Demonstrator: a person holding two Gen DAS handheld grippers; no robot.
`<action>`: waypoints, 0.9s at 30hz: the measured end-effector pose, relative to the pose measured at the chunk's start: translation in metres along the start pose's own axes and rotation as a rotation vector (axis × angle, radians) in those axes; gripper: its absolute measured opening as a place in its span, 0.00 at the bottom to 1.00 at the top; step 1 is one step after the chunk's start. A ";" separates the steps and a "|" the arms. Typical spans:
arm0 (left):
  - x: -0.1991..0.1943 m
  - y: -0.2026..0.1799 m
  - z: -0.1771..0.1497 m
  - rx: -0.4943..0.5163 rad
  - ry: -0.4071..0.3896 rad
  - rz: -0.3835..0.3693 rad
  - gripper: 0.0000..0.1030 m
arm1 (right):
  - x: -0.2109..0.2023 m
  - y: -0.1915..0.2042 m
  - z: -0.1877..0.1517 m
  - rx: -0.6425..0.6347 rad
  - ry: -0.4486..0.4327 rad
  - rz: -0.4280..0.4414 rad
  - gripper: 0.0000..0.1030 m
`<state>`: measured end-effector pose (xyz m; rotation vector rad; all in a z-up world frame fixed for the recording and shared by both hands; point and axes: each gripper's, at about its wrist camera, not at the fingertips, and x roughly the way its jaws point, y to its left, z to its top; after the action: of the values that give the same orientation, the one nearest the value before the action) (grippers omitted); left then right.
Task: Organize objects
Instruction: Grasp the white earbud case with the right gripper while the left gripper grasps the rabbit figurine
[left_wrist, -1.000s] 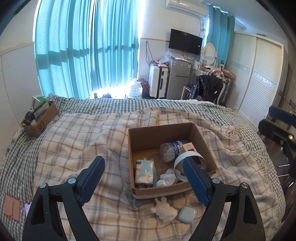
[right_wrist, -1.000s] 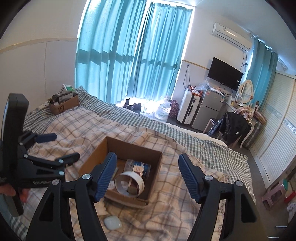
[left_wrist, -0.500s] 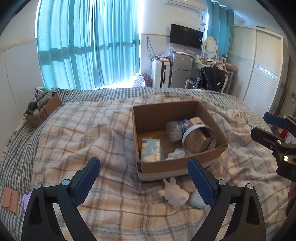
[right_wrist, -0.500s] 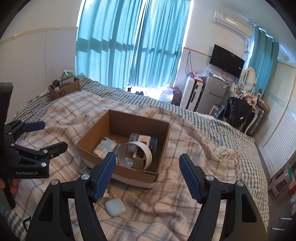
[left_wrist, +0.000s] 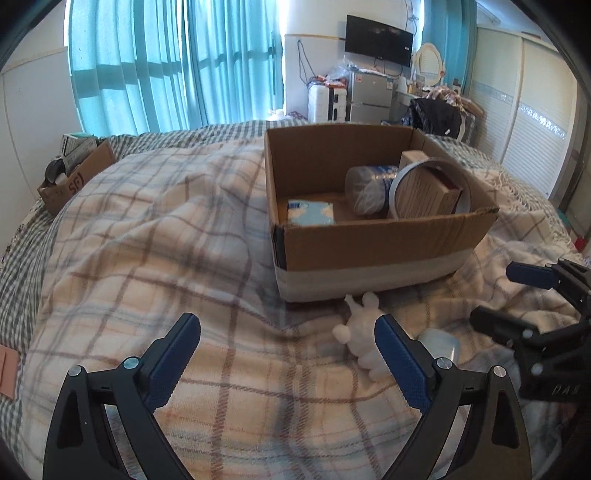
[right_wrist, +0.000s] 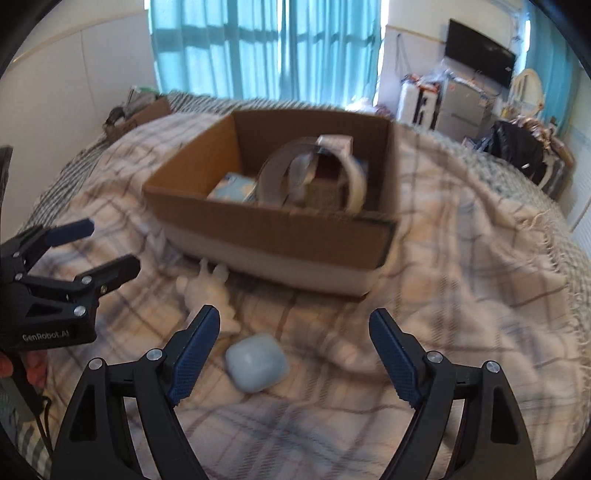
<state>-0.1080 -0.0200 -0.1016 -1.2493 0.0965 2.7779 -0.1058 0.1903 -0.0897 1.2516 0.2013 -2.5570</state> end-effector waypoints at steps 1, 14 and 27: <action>0.003 0.000 -0.001 0.006 0.014 0.005 0.95 | 0.007 0.004 -0.003 -0.017 0.027 0.001 0.81; 0.014 0.017 -0.010 -0.073 0.077 -0.011 0.95 | 0.056 0.022 -0.022 -0.094 0.224 -0.012 0.81; 0.012 0.002 -0.006 -0.052 0.082 0.057 0.95 | 0.025 0.012 -0.025 -0.081 0.123 -0.094 0.53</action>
<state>-0.1119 -0.0222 -0.1141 -1.3948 0.0677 2.7933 -0.0980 0.1807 -0.1253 1.4006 0.3943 -2.5227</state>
